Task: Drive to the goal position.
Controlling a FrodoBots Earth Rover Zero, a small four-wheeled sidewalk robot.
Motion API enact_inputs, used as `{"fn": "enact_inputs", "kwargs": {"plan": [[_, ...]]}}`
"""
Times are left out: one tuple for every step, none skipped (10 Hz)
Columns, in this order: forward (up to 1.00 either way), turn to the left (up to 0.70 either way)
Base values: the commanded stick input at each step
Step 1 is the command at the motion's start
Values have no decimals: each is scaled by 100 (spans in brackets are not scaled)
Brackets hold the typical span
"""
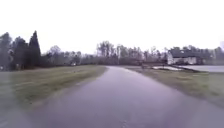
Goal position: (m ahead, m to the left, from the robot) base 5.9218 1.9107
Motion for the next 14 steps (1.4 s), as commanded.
{"fn": "enact_inputs", "kwargs": {"plan": [[100,-1],[100,-6],[100,-32],[100,-40],[100,-19],[100,-8],[100,0],[100,0],[100,0],[100,0],[100,0],[100,0],[100,0],[100,0]]}}
